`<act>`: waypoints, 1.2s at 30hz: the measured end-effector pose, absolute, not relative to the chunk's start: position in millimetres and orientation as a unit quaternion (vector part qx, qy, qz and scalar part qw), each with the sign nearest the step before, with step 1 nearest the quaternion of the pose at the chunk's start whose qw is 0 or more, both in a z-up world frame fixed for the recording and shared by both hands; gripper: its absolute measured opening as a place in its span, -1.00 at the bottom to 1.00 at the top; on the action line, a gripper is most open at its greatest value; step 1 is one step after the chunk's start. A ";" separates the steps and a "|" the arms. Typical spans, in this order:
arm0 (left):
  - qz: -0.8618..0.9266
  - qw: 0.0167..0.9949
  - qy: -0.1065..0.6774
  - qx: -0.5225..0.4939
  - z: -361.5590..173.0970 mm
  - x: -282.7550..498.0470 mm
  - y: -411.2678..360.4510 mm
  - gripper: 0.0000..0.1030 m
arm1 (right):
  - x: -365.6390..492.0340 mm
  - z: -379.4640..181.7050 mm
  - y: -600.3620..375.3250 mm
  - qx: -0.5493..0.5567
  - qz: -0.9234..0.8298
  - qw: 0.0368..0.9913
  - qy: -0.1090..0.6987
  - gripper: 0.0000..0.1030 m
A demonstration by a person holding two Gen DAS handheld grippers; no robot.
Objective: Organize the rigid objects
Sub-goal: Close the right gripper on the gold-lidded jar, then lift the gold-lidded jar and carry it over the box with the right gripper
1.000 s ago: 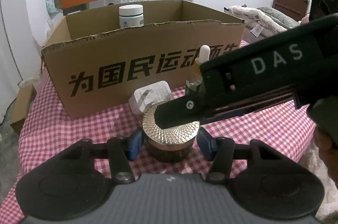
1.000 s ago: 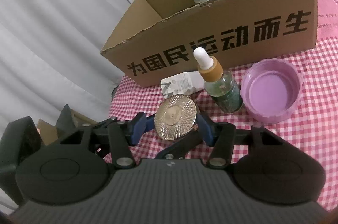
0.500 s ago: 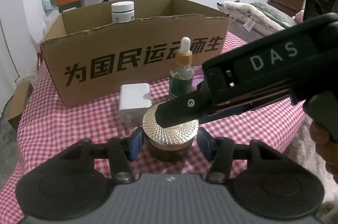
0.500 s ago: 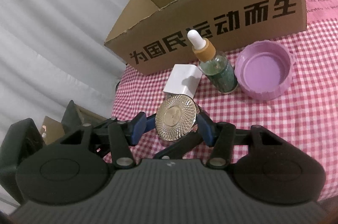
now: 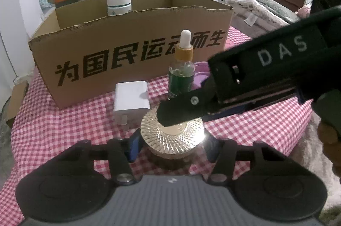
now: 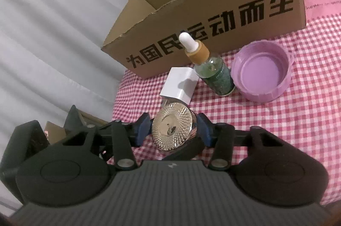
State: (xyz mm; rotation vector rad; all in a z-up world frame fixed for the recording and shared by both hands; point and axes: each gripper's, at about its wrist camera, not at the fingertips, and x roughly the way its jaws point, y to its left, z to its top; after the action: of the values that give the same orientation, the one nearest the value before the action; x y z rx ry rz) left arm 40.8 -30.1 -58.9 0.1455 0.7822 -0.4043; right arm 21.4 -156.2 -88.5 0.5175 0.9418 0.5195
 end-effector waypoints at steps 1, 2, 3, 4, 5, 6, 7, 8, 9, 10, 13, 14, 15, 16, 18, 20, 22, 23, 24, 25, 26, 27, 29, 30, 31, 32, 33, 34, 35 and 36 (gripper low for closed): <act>-0.194 0.902 0.378 0.071 -58.8 40.7 -30.5 0.11 | 21.0 -88.3 -155.8 0.242 0.243 0.828 0.444 -0.15; -0.194 0.902 0.379 0.073 -58.6 40.1 -31.1 0.11 | 20.2 -88.2 -156.3 0.242 0.242 0.827 0.445 -0.18; -0.196 0.901 0.379 0.073 -58.6 38.8 -31.4 0.11 | 19.1 -88.4 -157.0 0.242 0.242 0.827 0.447 -0.18; -0.197 0.901 0.380 0.072 -58.6 37.4 -31.4 0.11 | 17.7 -88.3 -157.8 0.243 0.242 0.826 0.448 -0.19; -0.198 0.900 0.381 0.073 -58.5 35.7 -31.9 0.11 | 16.1 -88.2 -158.5 0.243 0.242 0.825 0.450 -0.20; -0.199 0.900 0.381 0.076 -58.6 34.5 -33.0 0.11 | 14.8 -88.3 -159.3 0.243 0.242 0.824 0.451 -0.21; -0.199 0.899 0.382 0.079 -58.8 34.3 -33.9 0.11 | 13.6 -89.3 -159.7 0.244 0.241 0.823 0.452 -0.21; -0.198 0.899 0.383 0.079 -58.8 35.0 -34.9 0.11 | 13.2 -89.9 -160.3 0.246 0.241 0.823 0.452 -0.21; -0.198 0.898 0.385 0.078 -58.8 35.5 -35.3 0.11 | 13.4 -91.0 -161.0 0.248 0.240 0.822 0.453 -0.21; -0.197 0.897 0.387 0.077 -59.0 37.0 -35.8 0.12 | 14.4 -92.4 -161.3 0.250 0.239 0.821 0.454 -0.21; -0.196 0.895 0.394 0.074 -60.4 41.3 -37.4 0.13 | 16.7 -96.1 -161.1 0.253 0.236 0.819 0.457 -0.21; -0.195 0.895 0.394 0.076 -61.0 42.2 -38.2 0.12 | 17.2 -96.9 -161.0 0.253 0.236 0.819 0.457 -0.21; -0.193 0.895 0.395 0.080 -61.7 42.8 -39.4 0.11 | 18.0 -98.0 -161.0 0.254 0.236 0.819 0.458 -0.21; -0.192 0.895 0.395 0.083 -62.0 43.1 -40.6 0.11 | 18.7 -99.2 -161.1 0.256 0.236 0.818 0.459 -0.21; -0.189 0.894 0.397 0.085 -61.6 44.0 -41.4 0.11 | 19.5 -99.7 -161.3 0.258 0.235 0.816 0.460 -0.22; -0.189 0.893 0.400 0.080 -61.0 46.4 -41.3 0.11 | 19.1 -99.1 -161.1 0.256 0.235 0.817 0.460 -0.25; -0.188 0.893 0.403 0.076 -60.6 46.3 -40.7 0.11 | 19.1 -98.7 -160.7 0.254 0.235 0.818 0.460 -0.25; -0.188 0.892 0.404 0.075 -60.6 46.6 -40.6 0.11 | 19.0 -98.5 -160.9 0.253 0.235 0.818 0.461 -0.26; -0.187 0.892 0.404 0.074 -60.4 46.6 -40.4 0.11 | 18.9 -98.2 -160.6 0.253 0.235 0.818 0.461 -0.26; -0.187 0.892 0.405 0.073 -60.2 46.4 -40.2 0.11 | 19.0 -98.5 -160.7 0.252 0.235 0.818 0.460 -0.27; -0.187 0.892 0.406 0.072 -59.9 46.4 -39.7 0.11 | 19.1 -98.3 -160.8 0.252 0.235 0.818 0.461 -0.27; -0.187 0.892 0.406 0.071 -59.8 46.4 -39.5 0.11 | 18.9 -98.1 -160.7 0.251 0.235 0.818 0.461 -0.27; -0.187 0.891 0.408 0.069 -59.4 45.8 -39.0 0.11 | 18.6 -97.7 -160.9 0.251 0.235 0.818 0.461 -0.27; -0.186 0.891 0.408 0.068 -59.2 45.7 -38.7 0.11 | 18.4 -97.6 -161.0 0.251 0.235 0.818 0.461 -0.27; -0.186 0.891 0.408 0.067 -59.2 45.3 -38.6 0.11 | 18.4 -97.6 -160.3 0.250 0.235 0.818 0.461 -0.27; -0.186 0.891 0.408 0.067 -59.0 44.8 -38.4 0.11 | 18.1 -97.4 -160.2 0.250 0.235 0.818 0.461 -0.27; -0.186 0.891 0.408 0.067 -58.7 44.3 -38.3 0.11 | 17.8 -97.1 -160.1 0.250 0.235 0.818 0.461 -0.27; -0.185 0.892 0.407 0.067 -58.4 43.8 -38.2 0.11 | 17.8 -97.0 -160.1 0.249 0.236 0.819 0.460 -0.27; -0.185 0.892 0.407 0.067 -58.0 43.2 -38.5 0.11 | 17.4 -96.6 -159.9 0.249 0.236 0.819 0.460 -0.27; -0.185 0.892 0.407 0.067 -57.6 42.8 -38.5 0.11 | 17.2 -96.3 -159.8 0.249 0.236 0.819 0.460 -0.27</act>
State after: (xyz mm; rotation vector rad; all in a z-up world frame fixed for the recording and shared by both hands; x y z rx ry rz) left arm 42.8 -38.5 -57.6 0.1394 0.8437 -0.3833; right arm 17.2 -159.8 -96.3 0.5294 0.9789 0.5028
